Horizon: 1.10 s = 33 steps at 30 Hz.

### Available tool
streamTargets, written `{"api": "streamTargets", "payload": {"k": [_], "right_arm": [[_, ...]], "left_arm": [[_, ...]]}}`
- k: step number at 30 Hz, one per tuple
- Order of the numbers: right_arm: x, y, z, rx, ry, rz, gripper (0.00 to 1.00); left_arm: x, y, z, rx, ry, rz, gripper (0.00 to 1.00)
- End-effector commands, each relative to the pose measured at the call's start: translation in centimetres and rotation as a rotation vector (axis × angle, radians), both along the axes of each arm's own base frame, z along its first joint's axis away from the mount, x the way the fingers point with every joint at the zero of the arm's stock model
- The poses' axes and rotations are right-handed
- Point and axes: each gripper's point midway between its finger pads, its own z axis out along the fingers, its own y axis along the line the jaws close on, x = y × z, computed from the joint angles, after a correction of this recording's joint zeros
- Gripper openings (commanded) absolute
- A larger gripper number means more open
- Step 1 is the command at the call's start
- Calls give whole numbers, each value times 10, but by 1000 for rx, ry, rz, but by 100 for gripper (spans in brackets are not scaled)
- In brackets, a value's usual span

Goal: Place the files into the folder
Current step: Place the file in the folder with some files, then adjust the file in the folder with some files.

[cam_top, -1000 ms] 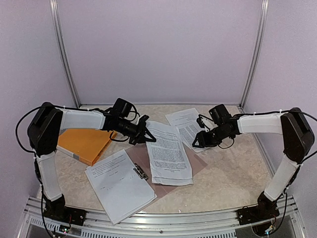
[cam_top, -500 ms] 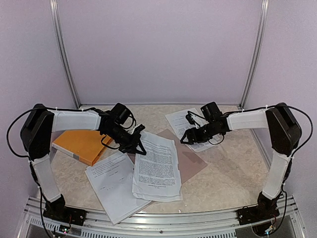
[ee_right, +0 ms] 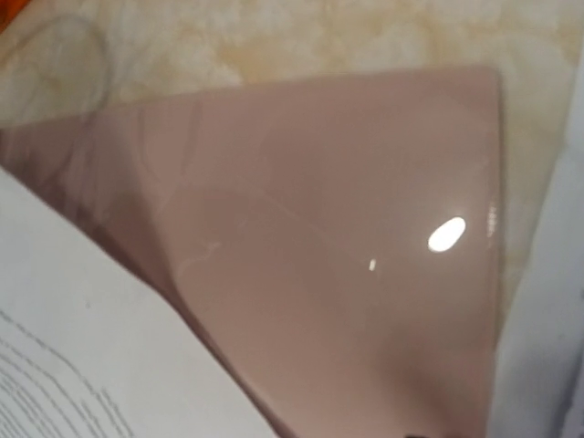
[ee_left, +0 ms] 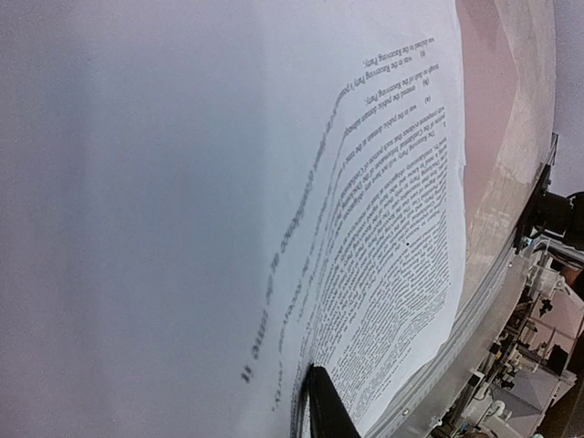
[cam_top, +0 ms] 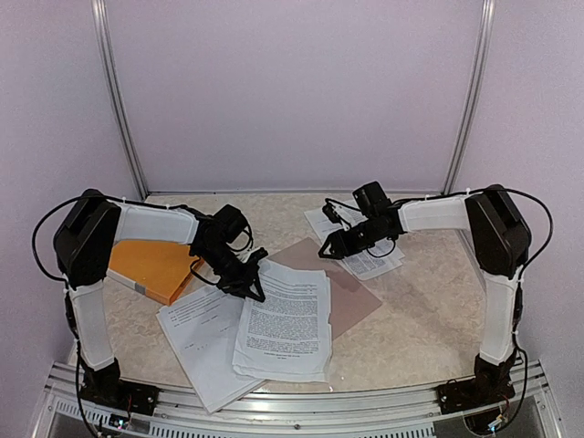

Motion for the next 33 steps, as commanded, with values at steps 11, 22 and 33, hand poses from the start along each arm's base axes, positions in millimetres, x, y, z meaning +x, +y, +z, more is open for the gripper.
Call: {"api": "streamTargets", "payload": {"k": [11,22,33], "right_arm": [[-35,-3,-42,-84,91,88,46],[-40,-3,-56,-117,102,91,36],[-42,0,-60,-125,106,91,29]], "left_arm": [[2,0,-7,16,-3,4,31],[2,1,-10,23,3,20,37],[1,2,-12,28,6,24,38]]}}
